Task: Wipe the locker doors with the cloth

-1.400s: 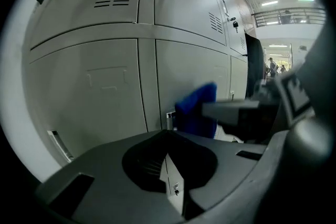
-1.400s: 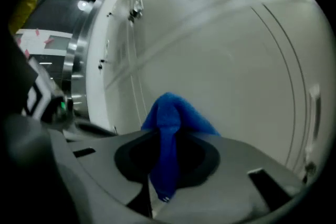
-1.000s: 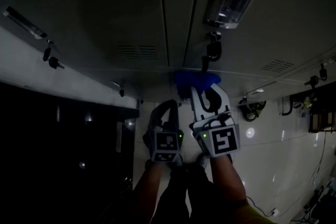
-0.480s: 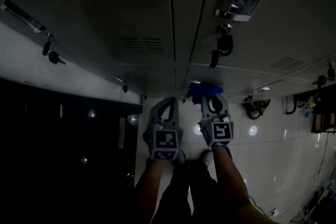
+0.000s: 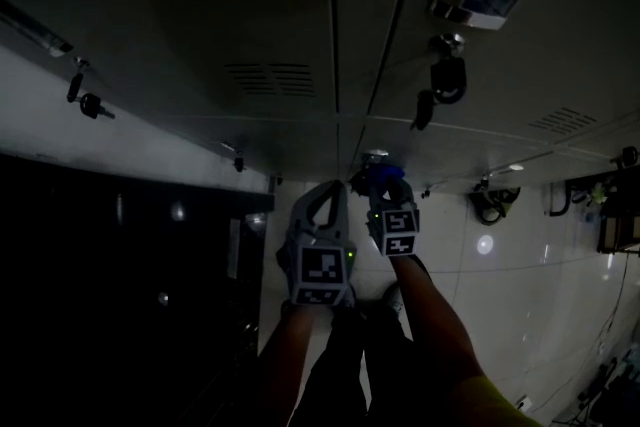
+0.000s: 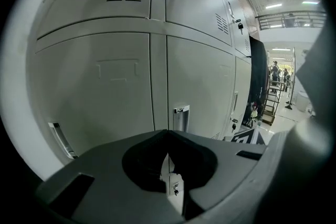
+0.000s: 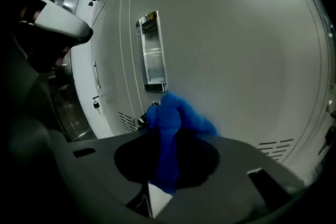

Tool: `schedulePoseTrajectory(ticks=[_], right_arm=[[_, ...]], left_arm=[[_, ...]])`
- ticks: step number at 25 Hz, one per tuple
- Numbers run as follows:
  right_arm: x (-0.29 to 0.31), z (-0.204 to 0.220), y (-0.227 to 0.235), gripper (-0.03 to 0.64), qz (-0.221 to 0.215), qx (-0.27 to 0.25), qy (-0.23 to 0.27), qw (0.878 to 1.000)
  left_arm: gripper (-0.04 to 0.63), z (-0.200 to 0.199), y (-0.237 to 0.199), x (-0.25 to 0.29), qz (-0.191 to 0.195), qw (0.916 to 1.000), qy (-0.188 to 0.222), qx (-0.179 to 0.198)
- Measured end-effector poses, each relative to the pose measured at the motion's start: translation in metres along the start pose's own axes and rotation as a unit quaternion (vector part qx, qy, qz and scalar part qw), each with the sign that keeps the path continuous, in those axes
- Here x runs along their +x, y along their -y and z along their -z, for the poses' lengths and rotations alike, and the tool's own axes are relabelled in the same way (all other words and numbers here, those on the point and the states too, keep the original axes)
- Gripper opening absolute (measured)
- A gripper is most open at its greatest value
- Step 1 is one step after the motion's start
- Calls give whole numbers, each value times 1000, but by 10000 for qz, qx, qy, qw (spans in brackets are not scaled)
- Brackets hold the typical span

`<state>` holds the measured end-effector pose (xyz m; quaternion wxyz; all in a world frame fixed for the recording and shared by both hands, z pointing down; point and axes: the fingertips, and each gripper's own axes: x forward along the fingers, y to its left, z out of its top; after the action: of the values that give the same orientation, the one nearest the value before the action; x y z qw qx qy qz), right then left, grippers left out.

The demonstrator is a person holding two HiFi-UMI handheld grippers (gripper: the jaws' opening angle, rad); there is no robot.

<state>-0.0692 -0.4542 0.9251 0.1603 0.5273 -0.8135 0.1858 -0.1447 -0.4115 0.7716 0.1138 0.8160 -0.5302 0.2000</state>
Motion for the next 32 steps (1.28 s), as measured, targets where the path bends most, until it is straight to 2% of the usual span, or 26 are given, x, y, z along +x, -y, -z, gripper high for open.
schedulePoseTrajectory(ticks=[4,7,9,11,14,16,19,22,24,27,32], right_arm=[[27,36,-9,69,-332,124,-321,9989],[40,62,-6,69,-332,237,-664,9970],[29,59,-5,69,-235,214,-693,9971],[0,42,3,70,-8,260,-493,9984],[-90,-31,0,70,212,372,118,9990],[-169,-107,-14,71,277,248,489,9981],[-273,-248,-31,72,496,14,1053,9932],[-318,-351,-42,72,605,-248,1526,9861],[-349,-387,-54,72,595,-288,1711,9830],[-391,-418,-68,72,609,-261,1942,9787],[-430,-425,-72,72,515,-147,1992,9785]], left_arm=[[5,4,-4,2,-14,10000,-35,68],[5,3,-7,2,-32,9999,12,96],[5,3,-10,0,-88,10000,-10,45],[5,0,-15,-4,-155,9999,-75,-9],[5,-22,-17,-30,-175,9997,-115,-160],[5,-56,-9,-65,-122,9995,-99,-268],[5,-134,7,-132,-8,9997,140,-178],[5,-222,11,-173,-11,9977,682,39],[5,-261,16,-201,-4,9954,956,60],[5,-299,24,-231,-17,9922,1223,226],[5,-327,41,-270,-14,9885,1495,242]])
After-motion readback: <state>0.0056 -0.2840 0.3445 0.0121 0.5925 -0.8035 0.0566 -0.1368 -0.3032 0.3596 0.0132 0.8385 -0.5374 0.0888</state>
